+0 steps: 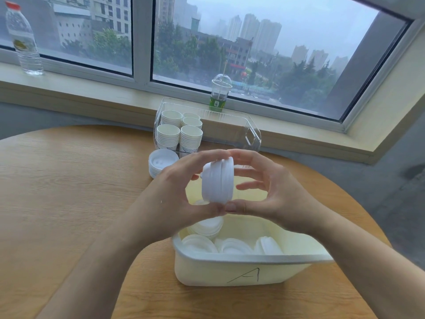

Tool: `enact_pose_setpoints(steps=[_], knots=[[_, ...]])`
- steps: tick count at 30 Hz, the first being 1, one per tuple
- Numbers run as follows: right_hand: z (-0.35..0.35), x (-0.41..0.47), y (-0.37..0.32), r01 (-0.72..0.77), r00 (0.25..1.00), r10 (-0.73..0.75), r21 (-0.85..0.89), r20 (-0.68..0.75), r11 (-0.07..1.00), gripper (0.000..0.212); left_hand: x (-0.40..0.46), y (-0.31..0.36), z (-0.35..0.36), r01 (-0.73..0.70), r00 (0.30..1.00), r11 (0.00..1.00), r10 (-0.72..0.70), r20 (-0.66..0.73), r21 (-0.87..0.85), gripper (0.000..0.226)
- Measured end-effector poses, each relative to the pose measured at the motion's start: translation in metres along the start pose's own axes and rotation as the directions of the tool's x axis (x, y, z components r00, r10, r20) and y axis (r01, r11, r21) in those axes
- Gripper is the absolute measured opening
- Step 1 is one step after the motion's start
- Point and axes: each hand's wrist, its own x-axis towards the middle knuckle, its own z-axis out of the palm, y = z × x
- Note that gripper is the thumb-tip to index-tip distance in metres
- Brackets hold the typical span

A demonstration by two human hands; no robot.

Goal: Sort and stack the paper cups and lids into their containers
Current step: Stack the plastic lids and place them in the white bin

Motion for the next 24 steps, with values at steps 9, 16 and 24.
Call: enact_pose_setpoints(steps=[9,16,24], knots=[[-0.001,0.005,-0.009,0.017,1.000,-0.017,-0.026,-0.015,1.000,0.079,0.001,0.001,-0.001,-0.040,0.999,0.998,0.041,-0.018,0.051,0.089],[0.005,0.014,-0.002,0.005,1.000,-0.005,0.001,0.011,1.000,0.091,0.000,0.000,-0.007,-0.048,0.997,0.992,0.055,-0.060,0.116,0.073],[0.018,0.031,0.031,-0.099,0.936,0.252,-0.503,0.247,0.859,0.077,-0.004,-0.018,-0.034,0.083,0.976,0.993,-0.062,-0.211,0.090,0.080]])
